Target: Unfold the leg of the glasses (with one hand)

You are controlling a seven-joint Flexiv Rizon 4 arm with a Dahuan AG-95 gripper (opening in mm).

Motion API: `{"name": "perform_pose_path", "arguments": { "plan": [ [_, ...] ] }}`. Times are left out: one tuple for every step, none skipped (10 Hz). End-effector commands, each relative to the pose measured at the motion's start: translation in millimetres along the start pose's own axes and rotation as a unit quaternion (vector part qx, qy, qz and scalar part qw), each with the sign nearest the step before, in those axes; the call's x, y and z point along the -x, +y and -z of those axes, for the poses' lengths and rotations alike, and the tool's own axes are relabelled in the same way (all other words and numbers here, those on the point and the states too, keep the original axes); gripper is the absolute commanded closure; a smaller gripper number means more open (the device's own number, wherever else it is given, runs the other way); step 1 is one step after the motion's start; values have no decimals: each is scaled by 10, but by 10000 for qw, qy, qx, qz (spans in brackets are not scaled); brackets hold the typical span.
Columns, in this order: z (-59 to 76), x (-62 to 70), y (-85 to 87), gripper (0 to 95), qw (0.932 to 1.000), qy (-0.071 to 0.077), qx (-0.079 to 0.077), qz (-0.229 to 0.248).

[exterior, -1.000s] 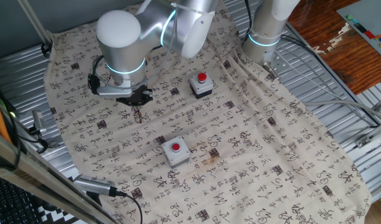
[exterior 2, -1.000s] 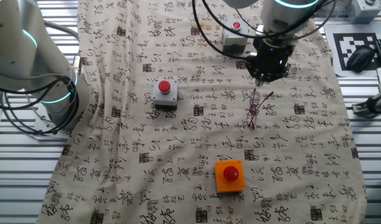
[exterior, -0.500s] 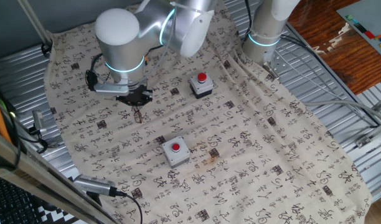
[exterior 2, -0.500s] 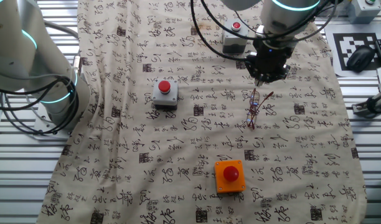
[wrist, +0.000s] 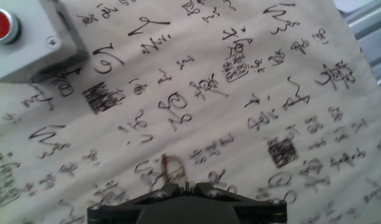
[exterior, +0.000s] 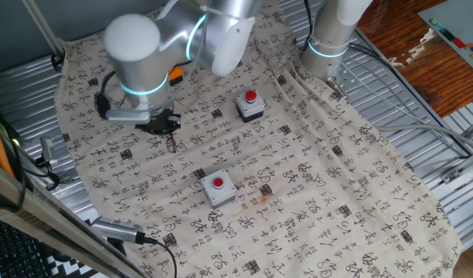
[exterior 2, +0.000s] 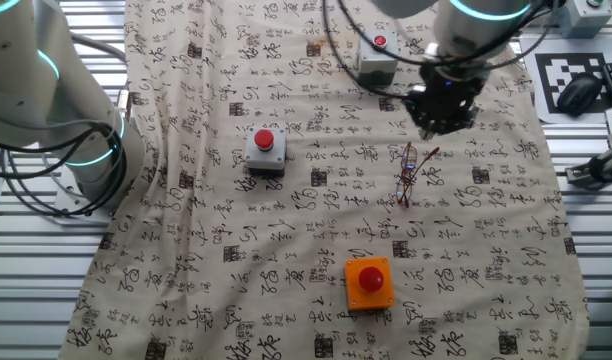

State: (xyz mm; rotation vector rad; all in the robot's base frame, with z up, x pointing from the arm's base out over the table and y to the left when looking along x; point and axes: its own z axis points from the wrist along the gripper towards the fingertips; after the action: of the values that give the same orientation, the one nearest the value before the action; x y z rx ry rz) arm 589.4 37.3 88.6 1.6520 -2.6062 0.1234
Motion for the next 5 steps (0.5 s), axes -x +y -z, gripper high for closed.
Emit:
{"name": "perform_pose_path", "arguments": {
  "plan": [
    [-84, 37, -65, 950, 10000, 8, -39, 20],
    [-126, 21, -110, 950, 10000, 8, -49, 80],
    [-149, -18, -142, 950, 9999, 6, -52, 146],
    [-158, -67, -174, 950, 9997, 15, -52, 231],
    [-165, -123, -192, 950, 9995, 37, -57, 307]
  ]
}}
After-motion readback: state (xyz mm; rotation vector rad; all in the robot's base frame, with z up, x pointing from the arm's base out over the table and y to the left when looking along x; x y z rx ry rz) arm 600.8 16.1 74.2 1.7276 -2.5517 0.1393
